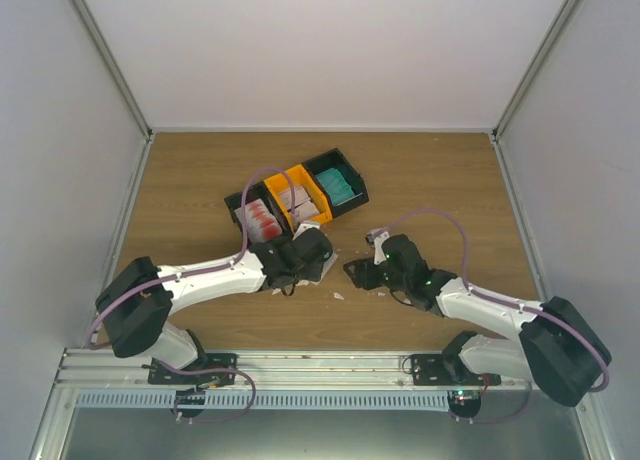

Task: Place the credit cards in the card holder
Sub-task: Close the card holder at the center of the board.

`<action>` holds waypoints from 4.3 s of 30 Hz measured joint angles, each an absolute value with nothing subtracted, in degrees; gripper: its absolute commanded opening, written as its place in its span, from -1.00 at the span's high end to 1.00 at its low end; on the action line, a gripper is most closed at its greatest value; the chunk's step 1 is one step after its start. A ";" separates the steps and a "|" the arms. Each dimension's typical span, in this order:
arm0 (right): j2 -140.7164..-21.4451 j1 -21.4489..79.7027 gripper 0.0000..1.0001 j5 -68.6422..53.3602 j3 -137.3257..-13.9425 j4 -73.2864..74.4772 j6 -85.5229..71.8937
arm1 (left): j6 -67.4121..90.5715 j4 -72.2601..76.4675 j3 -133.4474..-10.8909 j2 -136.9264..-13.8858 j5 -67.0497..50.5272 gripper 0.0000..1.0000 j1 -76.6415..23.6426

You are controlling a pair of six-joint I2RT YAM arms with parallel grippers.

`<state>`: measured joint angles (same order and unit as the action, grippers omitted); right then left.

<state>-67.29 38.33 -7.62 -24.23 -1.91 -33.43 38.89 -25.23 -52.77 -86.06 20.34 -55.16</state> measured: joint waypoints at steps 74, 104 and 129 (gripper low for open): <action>-62.24 46.61 0.34 8.67 -25.89 7.09 -45.10 | 31.70 1.52 -46.41 -97.54 -17.58 0.50 -49.08; -83.66 43.70 0.50 -3.07 -35.86 1.93 -39.57 | 41.36 -6.20 -43.13 -89.32 -7.46 0.17 -43.77; -77.65 38.89 0.32 -7.31 -27.53 -2.02 -40.99 | 36.03 6.50 -45.82 -99.59 -29.36 1.00 -40.29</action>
<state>-77.65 38.89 -7.31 -27.53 -2.02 -40.99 36.03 6.50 -45.82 -99.59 -29.36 -40.29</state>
